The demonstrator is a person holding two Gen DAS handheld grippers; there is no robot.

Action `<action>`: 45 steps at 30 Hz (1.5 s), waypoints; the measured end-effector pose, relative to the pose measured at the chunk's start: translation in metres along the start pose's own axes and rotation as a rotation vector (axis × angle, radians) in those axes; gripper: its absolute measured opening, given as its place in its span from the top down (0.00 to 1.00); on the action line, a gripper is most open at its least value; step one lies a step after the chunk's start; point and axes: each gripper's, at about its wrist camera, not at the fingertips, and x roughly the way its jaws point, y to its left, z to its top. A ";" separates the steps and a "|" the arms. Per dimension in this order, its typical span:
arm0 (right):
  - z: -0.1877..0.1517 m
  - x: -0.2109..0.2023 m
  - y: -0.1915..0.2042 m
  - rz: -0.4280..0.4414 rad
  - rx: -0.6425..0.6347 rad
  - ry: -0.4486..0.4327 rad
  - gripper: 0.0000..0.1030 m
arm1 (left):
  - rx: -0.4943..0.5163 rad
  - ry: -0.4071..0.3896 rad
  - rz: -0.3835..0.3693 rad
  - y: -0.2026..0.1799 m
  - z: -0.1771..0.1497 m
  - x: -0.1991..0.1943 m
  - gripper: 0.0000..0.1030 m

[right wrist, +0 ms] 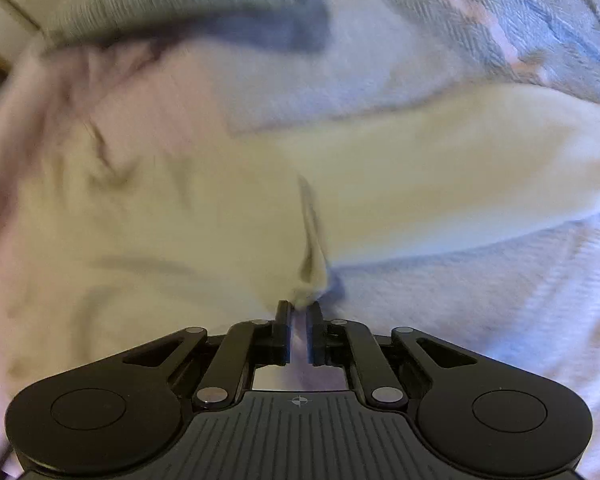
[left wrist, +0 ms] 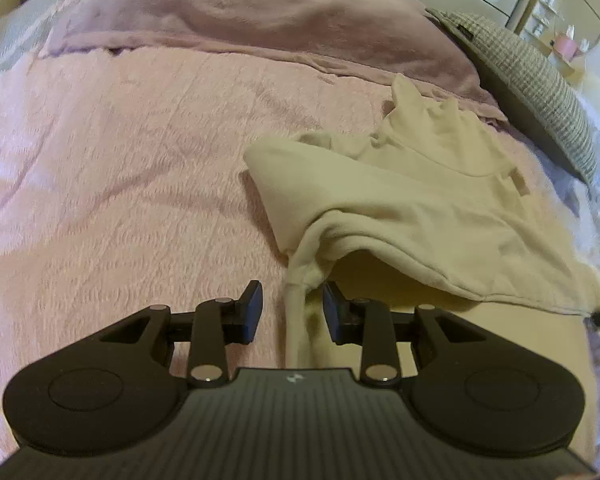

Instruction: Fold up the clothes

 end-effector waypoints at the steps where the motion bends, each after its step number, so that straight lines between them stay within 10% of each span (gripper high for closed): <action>1: -0.002 -0.004 0.010 -0.017 -0.067 -0.019 0.91 | -0.015 -0.004 -0.011 0.003 0.000 -0.001 0.73; 5: -0.002 -0.016 0.060 -0.074 -0.325 -0.088 0.55 | -0.078 -0.020 -0.043 0.013 0.002 -0.005 0.73; 15: -0.022 0.019 0.196 0.304 -0.664 0.007 0.55 | -0.279 -0.030 -0.170 0.048 0.002 -0.003 0.75; 22: -0.089 0.040 0.182 0.521 -0.385 0.191 0.55 | -0.394 -0.021 -0.222 0.106 0.029 -0.002 0.75; 34: -0.198 0.048 0.263 0.389 -0.470 -0.041 0.55 | -0.270 0.227 -0.362 0.143 0.096 0.035 0.74; 39: -0.213 0.062 0.286 0.277 -0.492 -0.125 0.89 | -0.309 0.293 -0.457 0.147 0.107 0.065 0.72; 45: -0.228 0.059 0.283 0.250 -0.454 -0.199 0.98 | -0.440 0.358 -0.555 0.153 0.109 0.103 0.69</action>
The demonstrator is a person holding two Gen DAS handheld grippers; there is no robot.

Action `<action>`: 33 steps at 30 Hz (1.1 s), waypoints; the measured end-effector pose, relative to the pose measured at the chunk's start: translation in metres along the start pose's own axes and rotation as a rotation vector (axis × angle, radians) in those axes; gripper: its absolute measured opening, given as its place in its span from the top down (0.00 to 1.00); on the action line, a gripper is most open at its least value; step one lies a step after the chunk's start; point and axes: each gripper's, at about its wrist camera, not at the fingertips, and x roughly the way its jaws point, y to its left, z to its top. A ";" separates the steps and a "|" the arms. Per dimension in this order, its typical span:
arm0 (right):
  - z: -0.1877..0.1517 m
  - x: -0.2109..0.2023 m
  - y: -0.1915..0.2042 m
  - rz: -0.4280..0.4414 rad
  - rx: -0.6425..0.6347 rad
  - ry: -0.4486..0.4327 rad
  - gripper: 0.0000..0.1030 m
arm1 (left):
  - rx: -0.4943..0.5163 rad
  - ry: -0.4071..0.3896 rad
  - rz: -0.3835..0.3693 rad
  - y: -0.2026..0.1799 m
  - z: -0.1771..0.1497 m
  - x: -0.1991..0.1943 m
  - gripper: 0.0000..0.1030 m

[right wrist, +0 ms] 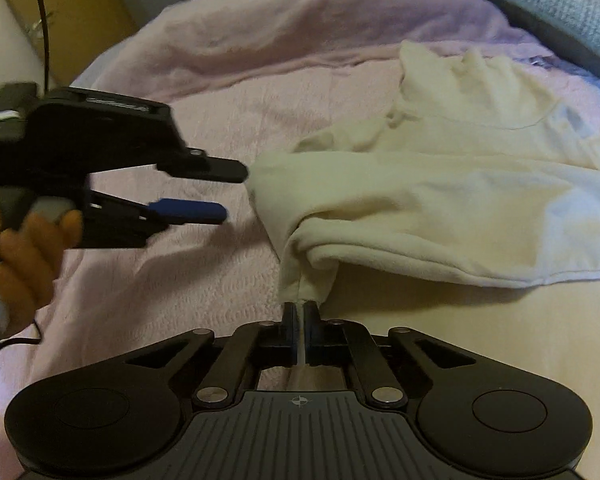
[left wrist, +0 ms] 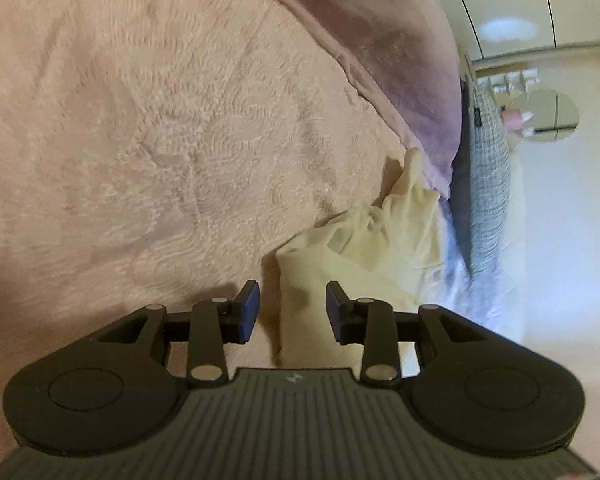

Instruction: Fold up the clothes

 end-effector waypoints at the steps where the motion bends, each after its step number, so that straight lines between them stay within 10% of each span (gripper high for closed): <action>1: -0.001 -0.001 0.001 -0.002 0.010 -0.009 0.98 | -0.023 0.006 -0.022 0.003 0.002 0.004 0.69; 3: -0.003 -0.002 0.001 -0.006 0.033 -0.021 0.99 | -0.059 0.016 -0.064 0.008 0.006 0.013 0.72; 5: -0.005 -0.001 0.001 -0.010 0.056 -0.029 0.99 | -0.040 0.034 -0.110 0.005 0.010 0.021 0.97; 10: -0.013 0.005 0.010 0.006 0.037 -0.030 0.99 | 0.258 -0.022 -0.137 -0.044 0.021 0.010 0.97; 13: -0.017 0.014 0.015 0.019 0.009 -0.007 0.99 | 0.437 -0.001 0.028 -0.058 0.020 0.015 0.95; 16: -0.012 0.026 0.004 0.037 0.064 0.057 0.99 | 0.416 0.000 0.131 -0.046 0.027 0.015 0.90; 23: 0.001 0.027 -0.017 0.111 0.168 0.113 0.93 | 0.326 0.032 0.069 -0.050 0.046 0.027 0.68; 26: -0.002 0.021 -0.018 0.119 0.174 0.119 0.93 | 0.392 0.106 0.163 -0.058 0.045 0.055 0.72; 28: -0.005 0.019 -0.019 0.124 0.176 0.119 0.92 | 0.416 0.135 0.168 -0.061 0.043 0.063 0.94; 33: -0.009 0.021 -0.024 0.149 0.170 0.111 0.93 | 0.501 0.071 0.167 -0.078 0.047 0.061 0.97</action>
